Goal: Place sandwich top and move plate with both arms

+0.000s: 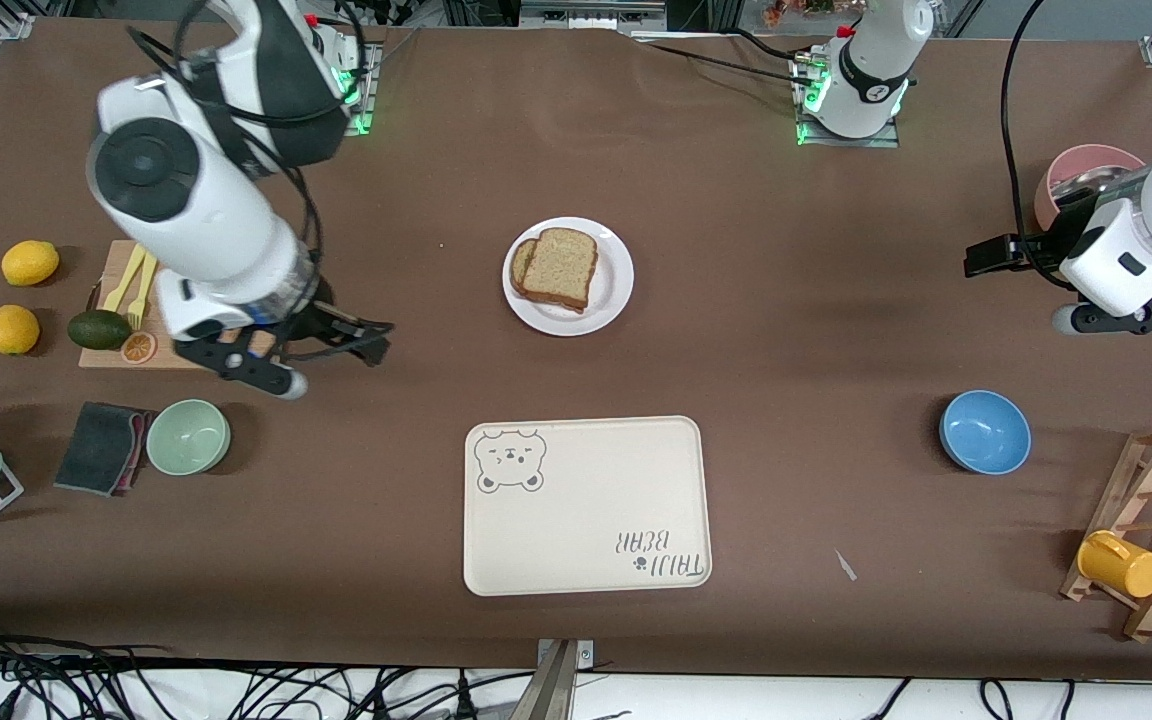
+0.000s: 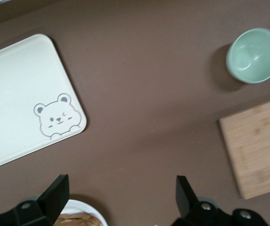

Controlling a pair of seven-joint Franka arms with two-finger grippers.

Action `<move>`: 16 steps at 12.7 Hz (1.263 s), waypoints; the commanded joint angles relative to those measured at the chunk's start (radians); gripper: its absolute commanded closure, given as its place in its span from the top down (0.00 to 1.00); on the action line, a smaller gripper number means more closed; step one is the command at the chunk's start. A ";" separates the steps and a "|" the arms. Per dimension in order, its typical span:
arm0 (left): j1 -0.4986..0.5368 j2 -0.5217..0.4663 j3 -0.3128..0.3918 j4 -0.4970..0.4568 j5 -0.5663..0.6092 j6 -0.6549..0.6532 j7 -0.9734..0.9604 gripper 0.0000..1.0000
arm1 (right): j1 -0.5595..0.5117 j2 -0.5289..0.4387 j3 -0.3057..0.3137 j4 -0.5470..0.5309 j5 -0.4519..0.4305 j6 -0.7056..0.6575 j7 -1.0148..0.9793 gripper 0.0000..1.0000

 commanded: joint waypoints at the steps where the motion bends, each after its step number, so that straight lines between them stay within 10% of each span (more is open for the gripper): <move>1: -0.005 0.004 -0.002 0.025 0.015 -0.014 0.001 1.00 | 0.003 -0.077 -0.087 -0.049 0.023 -0.015 -0.118 1.00; 8: -0.007 0.007 -0.002 0.050 -0.002 -0.019 0.000 1.00 | -0.008 -0.169 -0.256 -0.040 0.025 -0.140 -0.434 1.00; 16: -0.010 0.016 0.001 0.050 -0.002 -0.008 -0.002 1.00 | -0.169 -0.307 -0.160 -0.245 0.040 -0.052 -0.442 1.00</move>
